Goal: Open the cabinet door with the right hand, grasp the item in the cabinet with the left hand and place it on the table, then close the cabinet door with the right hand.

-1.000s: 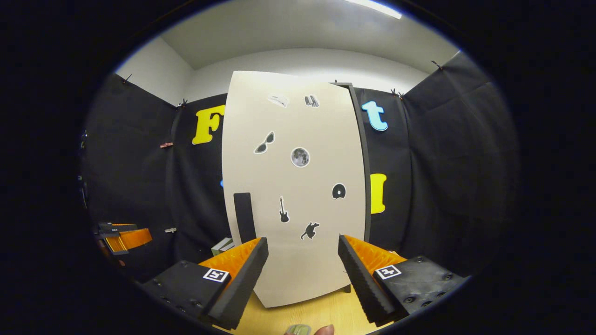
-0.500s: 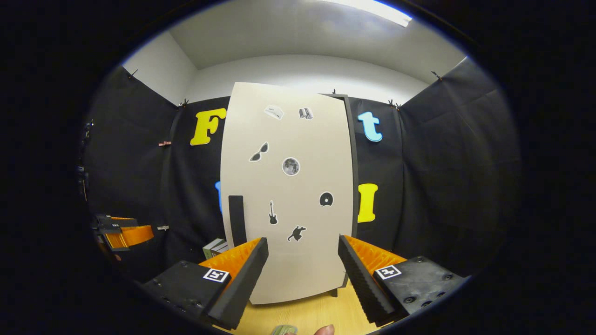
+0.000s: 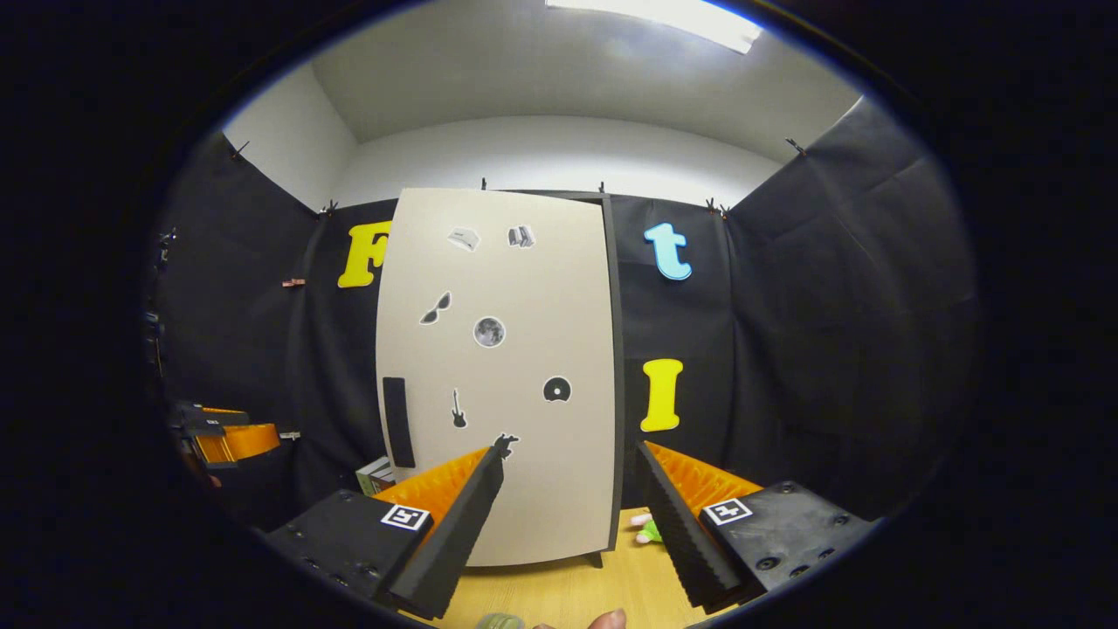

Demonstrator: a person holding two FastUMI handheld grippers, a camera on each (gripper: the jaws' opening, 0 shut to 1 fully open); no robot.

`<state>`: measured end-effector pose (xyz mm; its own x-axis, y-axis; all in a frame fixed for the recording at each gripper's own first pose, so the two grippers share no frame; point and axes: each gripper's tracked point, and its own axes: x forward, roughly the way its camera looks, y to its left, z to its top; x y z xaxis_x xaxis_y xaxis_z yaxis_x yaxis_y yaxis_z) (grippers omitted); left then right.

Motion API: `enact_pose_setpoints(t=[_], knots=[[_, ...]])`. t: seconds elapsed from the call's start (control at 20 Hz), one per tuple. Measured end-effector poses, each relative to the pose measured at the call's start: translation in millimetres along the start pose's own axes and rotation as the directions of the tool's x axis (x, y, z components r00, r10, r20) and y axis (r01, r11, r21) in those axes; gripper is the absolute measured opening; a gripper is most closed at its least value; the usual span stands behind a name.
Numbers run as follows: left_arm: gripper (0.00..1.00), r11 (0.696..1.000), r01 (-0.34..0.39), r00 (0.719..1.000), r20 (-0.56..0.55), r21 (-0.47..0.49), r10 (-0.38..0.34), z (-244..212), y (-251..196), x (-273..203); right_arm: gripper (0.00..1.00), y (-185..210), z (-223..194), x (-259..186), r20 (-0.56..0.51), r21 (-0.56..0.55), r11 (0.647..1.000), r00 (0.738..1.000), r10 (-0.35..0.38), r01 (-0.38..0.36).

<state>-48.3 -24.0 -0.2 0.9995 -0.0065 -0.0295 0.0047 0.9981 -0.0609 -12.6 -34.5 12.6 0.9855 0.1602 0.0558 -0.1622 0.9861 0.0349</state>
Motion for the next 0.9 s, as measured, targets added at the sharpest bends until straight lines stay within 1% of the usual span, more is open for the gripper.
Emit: enact_pose_setpoints(t=[0.2,0.35,0.9], knots=[[0.95,1.000,-0.004,1.000,-0.023,0.002,0.004,-6,-17,4,0.98,-22,-2,4,-0.011,0.007,1.000,1.000,-0.007,0.007],[0.95,0.999,-0.024,0.999,-0.029,0.023,0.025,-8,-23,3,0.98,-33,-3,4,-0.015,0.004,1.000,1.000,-0.007,0.007],[0.94,0.998,-0.035,0.999,-0.031,0.050,0.036,-7,-44,-1,0.98,-43,-7,-2,-0.033,-0.011,1.000,0.999,0.014,-0.015]])
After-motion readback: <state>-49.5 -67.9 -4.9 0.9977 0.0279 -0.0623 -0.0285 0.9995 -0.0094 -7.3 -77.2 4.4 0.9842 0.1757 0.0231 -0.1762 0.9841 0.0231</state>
